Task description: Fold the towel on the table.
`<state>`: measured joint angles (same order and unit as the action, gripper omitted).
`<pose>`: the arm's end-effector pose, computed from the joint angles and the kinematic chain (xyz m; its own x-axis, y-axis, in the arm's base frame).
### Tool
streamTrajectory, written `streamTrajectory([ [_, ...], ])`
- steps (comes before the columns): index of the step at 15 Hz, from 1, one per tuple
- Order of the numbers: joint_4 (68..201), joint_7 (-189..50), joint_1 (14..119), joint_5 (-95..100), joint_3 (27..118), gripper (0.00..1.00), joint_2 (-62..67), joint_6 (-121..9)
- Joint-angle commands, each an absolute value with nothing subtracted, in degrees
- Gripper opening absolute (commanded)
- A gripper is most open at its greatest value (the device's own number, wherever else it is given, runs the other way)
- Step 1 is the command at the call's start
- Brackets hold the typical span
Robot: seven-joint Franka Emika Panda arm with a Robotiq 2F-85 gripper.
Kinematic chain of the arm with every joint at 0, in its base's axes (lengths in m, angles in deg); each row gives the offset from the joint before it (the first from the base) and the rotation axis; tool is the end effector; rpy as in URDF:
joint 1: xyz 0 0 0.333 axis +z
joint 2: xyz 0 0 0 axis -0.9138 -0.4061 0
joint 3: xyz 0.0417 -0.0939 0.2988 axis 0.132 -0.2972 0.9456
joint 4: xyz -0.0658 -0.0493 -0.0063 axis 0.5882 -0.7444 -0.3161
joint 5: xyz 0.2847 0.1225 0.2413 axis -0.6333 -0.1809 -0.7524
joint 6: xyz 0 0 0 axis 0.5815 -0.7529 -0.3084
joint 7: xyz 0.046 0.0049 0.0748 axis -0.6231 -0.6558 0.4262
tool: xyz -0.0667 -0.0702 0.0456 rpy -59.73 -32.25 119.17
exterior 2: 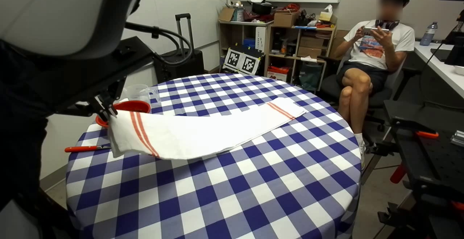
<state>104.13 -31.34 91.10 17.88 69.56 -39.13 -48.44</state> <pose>0.7409 0.2675 0.2193 0.9411 -0.1326 0.3110 -0.2067 -0.9536 0.2189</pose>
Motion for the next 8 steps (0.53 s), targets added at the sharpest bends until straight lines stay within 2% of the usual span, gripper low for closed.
streamTrajectory([
  [1,109.43,-36.69,90.36,18.01,70.83,0.01,-33.49,-48.74],
  [8,117.53,-49.04,87.91,17.32,72.55,0.01,-24.02,-48.11],
])
